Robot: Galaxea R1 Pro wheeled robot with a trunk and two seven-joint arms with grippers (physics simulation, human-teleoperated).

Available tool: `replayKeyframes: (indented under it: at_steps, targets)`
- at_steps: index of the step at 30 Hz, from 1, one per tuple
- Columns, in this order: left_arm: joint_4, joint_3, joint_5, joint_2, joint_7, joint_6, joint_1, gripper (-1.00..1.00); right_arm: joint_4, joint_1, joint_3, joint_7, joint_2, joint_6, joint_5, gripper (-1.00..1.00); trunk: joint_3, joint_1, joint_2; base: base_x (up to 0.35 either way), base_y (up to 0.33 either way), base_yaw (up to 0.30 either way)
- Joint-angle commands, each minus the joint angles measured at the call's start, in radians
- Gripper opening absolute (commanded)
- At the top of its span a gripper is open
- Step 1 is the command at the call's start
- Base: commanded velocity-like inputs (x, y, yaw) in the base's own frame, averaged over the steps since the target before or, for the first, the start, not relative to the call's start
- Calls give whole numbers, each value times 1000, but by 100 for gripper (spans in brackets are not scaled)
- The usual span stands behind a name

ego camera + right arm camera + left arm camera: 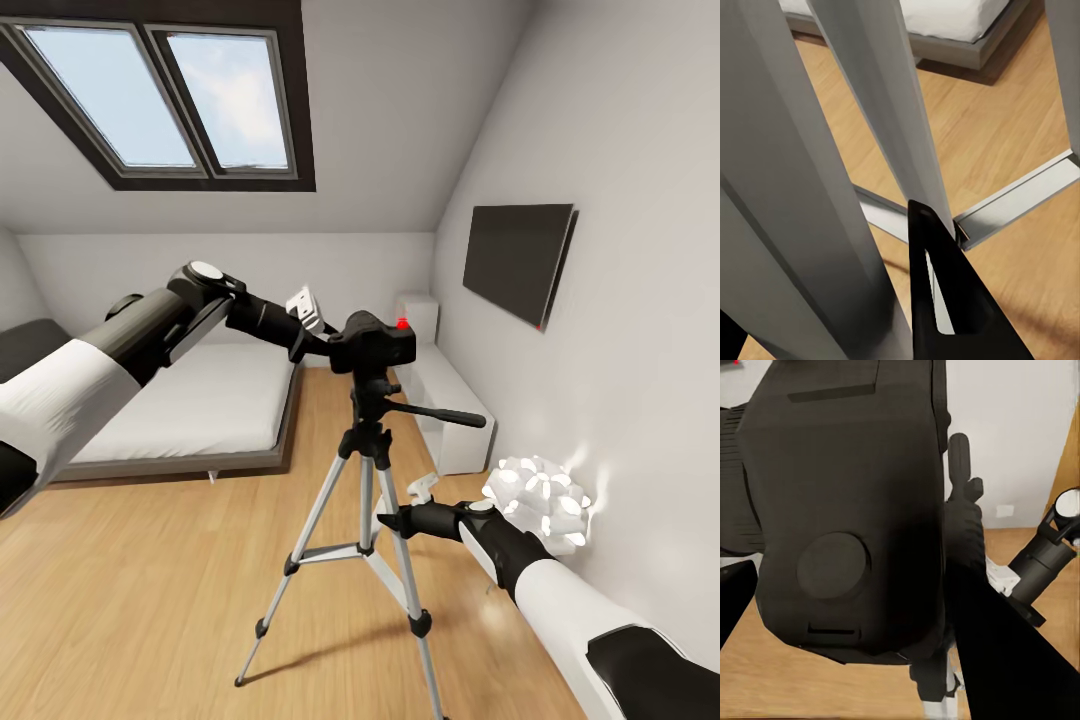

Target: Attach the digital camera to the camera tripod in the bedroom.

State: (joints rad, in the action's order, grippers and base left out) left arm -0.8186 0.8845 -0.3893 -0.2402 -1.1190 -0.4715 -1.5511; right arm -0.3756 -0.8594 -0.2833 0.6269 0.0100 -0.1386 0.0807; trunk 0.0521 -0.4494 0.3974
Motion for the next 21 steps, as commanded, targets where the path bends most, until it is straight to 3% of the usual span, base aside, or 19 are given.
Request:
replayKeyframes:
  at_steps: [1, 7, 21]
  targets:
    - [-1, 7, -12, -2, 6, -4, -2, -100, -2, -1, -1, 0, 0, -9, 13, -100, 2, -1, 3, 0, 0, 0]
    - [-10, -23, -18, -5, 22, 11, -1, -100, -2, -1, -1, 0, 1, -7, 13, -100, 2, -1, 3, 0, 0, 0]
    - [-14, -28, -19, -7, 25, 14, -1, -100, -2, -1, -2, 0, 1, -7, 13, -100, 2, -1, 3, 0, 0, 0]
